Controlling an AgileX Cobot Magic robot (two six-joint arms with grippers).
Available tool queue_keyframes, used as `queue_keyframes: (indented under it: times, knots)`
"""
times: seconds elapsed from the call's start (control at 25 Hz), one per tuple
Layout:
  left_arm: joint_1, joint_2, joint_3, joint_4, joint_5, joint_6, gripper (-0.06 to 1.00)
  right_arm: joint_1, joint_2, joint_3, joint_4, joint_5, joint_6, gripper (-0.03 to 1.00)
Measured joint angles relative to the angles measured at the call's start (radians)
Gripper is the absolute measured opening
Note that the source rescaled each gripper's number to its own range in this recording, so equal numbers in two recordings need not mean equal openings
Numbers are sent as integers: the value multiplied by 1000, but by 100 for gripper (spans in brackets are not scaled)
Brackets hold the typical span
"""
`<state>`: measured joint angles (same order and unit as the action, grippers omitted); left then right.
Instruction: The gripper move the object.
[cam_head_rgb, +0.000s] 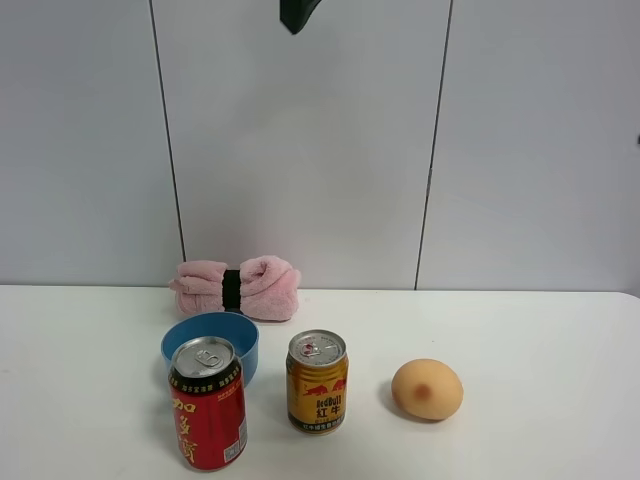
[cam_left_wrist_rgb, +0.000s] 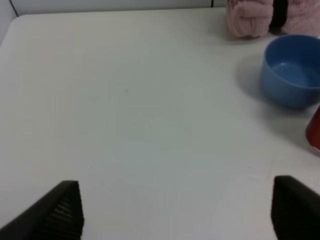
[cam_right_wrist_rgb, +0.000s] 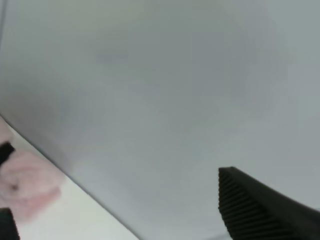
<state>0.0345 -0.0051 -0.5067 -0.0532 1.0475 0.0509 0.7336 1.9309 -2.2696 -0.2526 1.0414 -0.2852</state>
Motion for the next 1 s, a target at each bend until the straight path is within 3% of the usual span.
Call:
queue_keyframes:
  times: [0.16, 0.32, 0.72, 1.0]
  knots:
    - [0, 0, 0, 0, 0, 0, 100, 0, -80, 17, -52, 80, 7, 66]
    - [0, 0, 0, 0, 0, 0, 100, 0, -168, 156, -120, 85, 38, 66]
    - [0, 0, 0, 0, 0, 0, 100, 0, -457, 732, -132, -171, 267, 66]
    - [0, 0, 0, 0, 0, 0, 100, 0, -697, 1087, -152, -195, 423, 66]
